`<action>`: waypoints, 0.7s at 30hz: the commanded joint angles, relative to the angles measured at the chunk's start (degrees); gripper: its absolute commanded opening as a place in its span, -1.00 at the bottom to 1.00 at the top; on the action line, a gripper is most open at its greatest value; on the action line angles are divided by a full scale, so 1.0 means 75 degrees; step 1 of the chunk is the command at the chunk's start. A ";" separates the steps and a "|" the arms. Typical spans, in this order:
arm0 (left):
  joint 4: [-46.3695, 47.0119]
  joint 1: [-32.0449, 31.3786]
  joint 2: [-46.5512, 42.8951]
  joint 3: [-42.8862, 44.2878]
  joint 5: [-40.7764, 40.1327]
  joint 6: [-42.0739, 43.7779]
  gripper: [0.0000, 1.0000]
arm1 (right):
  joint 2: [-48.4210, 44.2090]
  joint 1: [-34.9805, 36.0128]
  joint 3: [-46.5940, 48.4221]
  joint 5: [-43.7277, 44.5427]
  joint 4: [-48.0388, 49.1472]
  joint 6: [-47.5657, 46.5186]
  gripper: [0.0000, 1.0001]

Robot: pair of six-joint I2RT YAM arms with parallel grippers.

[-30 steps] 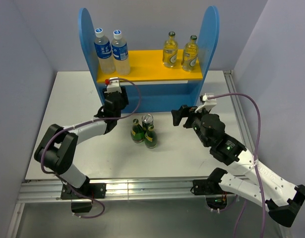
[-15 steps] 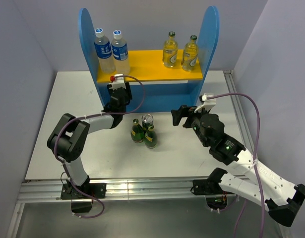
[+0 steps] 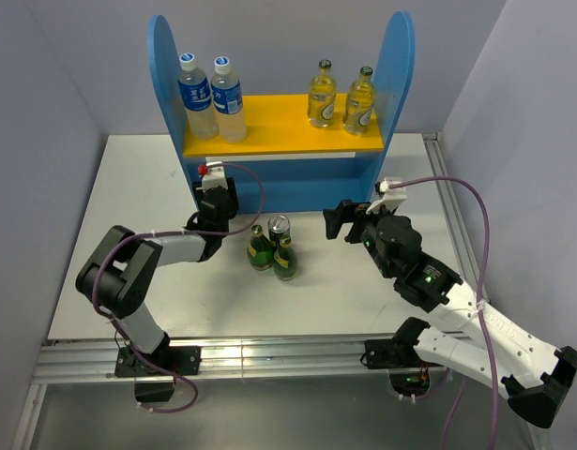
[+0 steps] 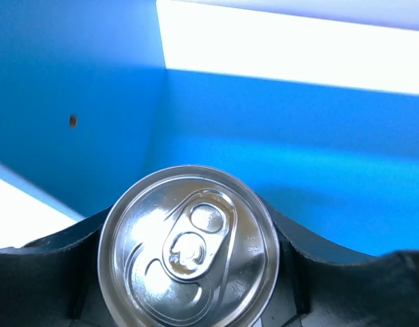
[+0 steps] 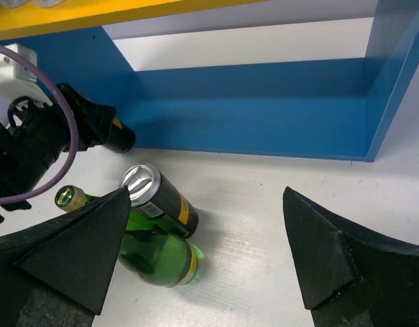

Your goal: Place and organize the beverage onto the shelf

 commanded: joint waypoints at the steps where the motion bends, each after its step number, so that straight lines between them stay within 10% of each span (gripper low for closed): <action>1: 0.0943 0.0010 -0.0268 0.0202 -0.0190 -0.0070 -0.99 | -0.0073 0.0053 -0.0044 0.0074 0.0255 0.0022 0.98; 17: 0.0721 0.0350 0.1221 0.1724 -0.0342 -0.0057 -0.98 | -0.0062 0.0088 -0.0102 0.0192 0.0255 0.0022 0.98; 21: 0.0545 0.0420 0.1338 0.1901 -0.0354 -0.0140 -0.59 | 0.0009 0.0076 -0.0091 0.0180 0.0255 0.0010 0.98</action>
